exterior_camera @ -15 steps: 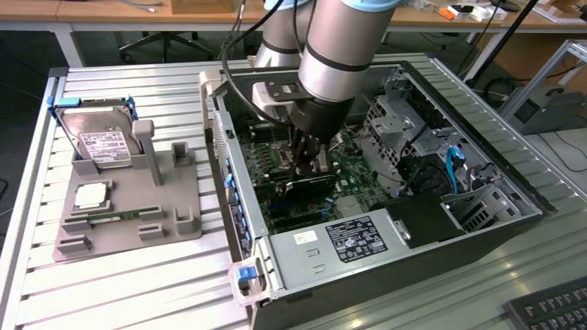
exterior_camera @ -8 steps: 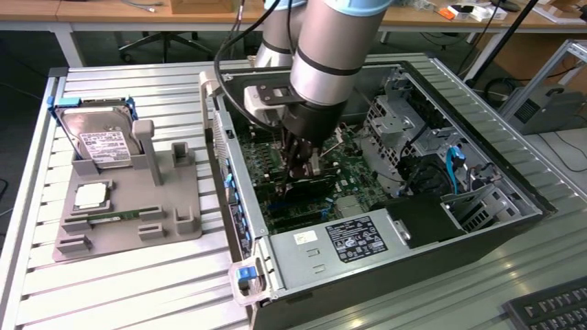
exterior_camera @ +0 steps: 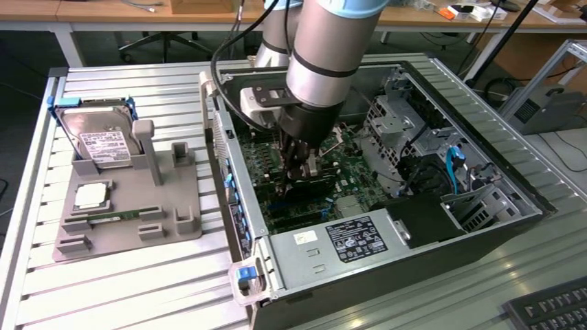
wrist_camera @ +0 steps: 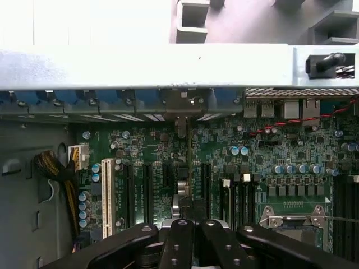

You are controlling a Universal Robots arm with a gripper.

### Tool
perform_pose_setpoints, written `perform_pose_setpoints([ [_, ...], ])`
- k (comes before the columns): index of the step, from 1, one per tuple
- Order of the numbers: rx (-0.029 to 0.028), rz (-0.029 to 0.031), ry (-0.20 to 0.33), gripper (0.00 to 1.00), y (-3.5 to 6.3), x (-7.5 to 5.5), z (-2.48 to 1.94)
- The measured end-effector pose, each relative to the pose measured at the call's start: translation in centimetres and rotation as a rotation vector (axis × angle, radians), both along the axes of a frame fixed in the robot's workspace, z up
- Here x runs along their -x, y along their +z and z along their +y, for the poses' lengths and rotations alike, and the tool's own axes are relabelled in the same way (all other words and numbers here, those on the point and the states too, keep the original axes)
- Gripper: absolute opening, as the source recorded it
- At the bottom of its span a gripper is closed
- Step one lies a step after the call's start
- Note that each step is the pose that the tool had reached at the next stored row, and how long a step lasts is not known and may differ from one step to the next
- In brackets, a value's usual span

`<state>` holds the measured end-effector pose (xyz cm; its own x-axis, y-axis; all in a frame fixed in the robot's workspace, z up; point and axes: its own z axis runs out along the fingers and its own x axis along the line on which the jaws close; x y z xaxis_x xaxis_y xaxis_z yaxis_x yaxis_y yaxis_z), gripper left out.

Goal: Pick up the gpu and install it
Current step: 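Press down on the gpu until it lock into place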

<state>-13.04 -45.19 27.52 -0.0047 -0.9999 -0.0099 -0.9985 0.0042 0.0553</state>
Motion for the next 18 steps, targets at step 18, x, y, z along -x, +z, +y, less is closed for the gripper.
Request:
perform_pose_setpoints([
  [18,0.0011,0.0001,0.0,0.1,-0.45,0.01,0.0],
])
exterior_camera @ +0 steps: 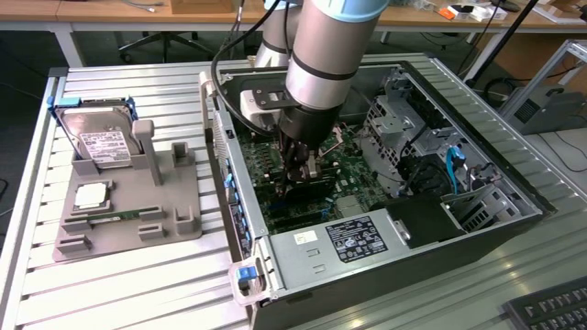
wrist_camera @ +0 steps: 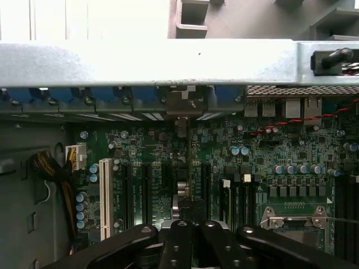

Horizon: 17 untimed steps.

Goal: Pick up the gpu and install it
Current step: 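Press down on the gpu until it lock into place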

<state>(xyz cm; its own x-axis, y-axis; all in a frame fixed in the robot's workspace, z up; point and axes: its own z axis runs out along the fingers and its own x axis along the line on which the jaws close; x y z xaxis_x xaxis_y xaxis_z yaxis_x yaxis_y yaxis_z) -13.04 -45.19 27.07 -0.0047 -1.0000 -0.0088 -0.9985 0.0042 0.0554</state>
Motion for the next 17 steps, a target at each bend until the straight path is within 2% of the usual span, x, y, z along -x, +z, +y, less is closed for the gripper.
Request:
perform_pose_setpoints([
  [5,-0.001,-0.0012,0.0,0.1,0.08,0.0,0.01],
  [10,-0.0002,-0.0032,0.0,0.1,1.29,0.1,0.02],
  [17,-0.0002,-0.0204,0.0,0.1,1.38,2.2,0.02],
])
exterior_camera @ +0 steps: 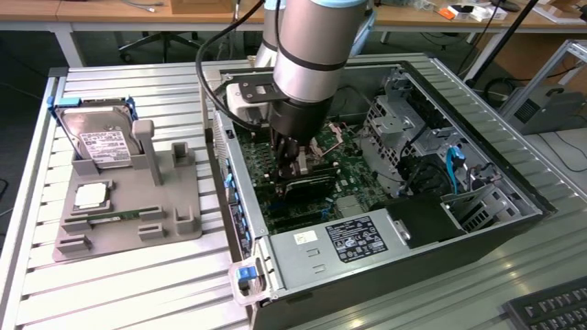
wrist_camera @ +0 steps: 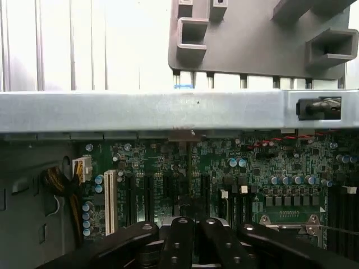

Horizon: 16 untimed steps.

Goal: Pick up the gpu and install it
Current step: 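Press down on the gpu until it lock into place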

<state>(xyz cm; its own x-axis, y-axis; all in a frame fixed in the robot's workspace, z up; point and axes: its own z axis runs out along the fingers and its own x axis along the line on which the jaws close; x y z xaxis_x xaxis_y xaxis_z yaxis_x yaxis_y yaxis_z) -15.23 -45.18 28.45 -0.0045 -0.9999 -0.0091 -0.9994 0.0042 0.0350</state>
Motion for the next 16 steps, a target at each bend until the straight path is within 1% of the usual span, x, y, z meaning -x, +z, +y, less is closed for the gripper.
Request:
perform_pose_setpoints([
  [1,0.0,-0.0039,0.0,0.1,0.0,0.8,0.0],
  [3,0.0,-0.0053,0.0,0.1,0.0,1.3,0.0],
  [16,0.0008,-0.006,0.0,0.1,-0.02,3.2,0.01],
])
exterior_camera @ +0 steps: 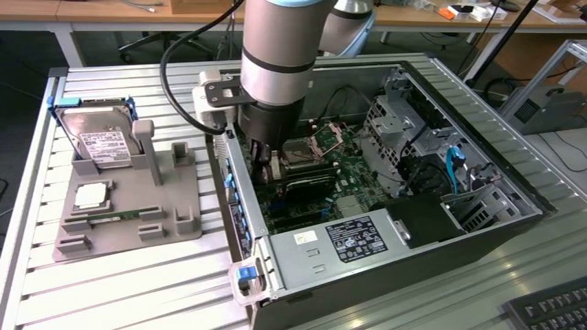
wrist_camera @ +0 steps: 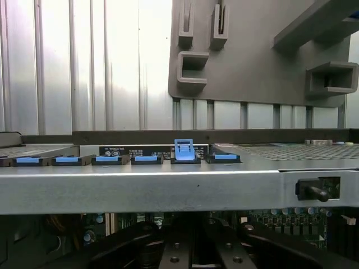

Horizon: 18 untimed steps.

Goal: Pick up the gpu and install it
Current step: 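Press down on the gpu until it lock into place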

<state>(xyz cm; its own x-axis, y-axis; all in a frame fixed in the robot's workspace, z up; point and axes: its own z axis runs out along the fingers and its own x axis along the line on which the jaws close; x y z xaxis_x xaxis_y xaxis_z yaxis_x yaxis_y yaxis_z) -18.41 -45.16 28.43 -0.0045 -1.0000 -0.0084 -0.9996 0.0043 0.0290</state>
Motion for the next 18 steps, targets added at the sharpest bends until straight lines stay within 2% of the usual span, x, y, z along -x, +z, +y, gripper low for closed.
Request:
perform_pose_setpoints([
  [4,0.0016,0.0,0.0,0.1,0.01,0.3,-0.01],
  [18,0.0015,-0.0005,0.0,0.1,-0.01,1.3,-0.01],
])
